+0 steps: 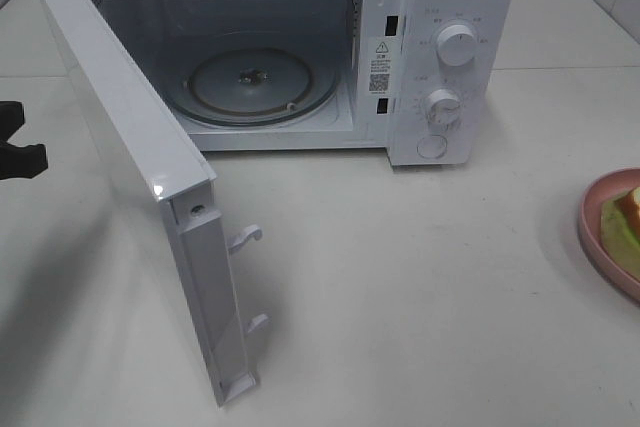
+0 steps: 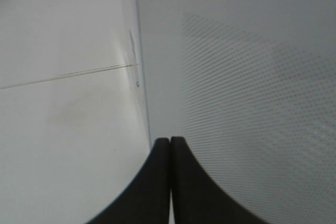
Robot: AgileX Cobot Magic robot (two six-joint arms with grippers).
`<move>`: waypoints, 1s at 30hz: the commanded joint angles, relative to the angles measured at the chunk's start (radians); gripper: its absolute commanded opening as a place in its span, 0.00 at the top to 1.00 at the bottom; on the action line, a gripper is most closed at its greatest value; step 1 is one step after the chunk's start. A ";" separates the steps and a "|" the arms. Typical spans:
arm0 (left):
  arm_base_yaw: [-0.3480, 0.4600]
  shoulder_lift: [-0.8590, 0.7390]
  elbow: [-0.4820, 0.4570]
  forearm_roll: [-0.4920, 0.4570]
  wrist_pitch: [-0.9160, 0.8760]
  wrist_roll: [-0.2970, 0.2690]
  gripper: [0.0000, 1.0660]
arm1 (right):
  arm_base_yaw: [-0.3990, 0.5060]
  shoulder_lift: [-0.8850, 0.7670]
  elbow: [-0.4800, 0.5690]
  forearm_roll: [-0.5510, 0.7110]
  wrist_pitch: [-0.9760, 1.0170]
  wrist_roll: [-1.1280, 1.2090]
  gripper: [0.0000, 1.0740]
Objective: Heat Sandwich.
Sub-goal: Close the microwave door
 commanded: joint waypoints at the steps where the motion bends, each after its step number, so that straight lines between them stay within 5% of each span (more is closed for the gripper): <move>1: -0.044 0.023 -0.024 0.010 -0.028 -0.011 1.00 | -0.004 -0.027 0.002 0.002 -0.005 -0.013 0.29; 16: -0.161 0.065 -0.047 0.000 -0.047 -0.011 1.00 | -0.004 -0.027 0.002 0.002 -0.005 -0.013 0.29; 30: -0.345 0.145 -0.154 -0.113 -0.040 -0.014 1.00 | -0.004 -0.027 0.002 0.002 -0.005 -0.012 0.29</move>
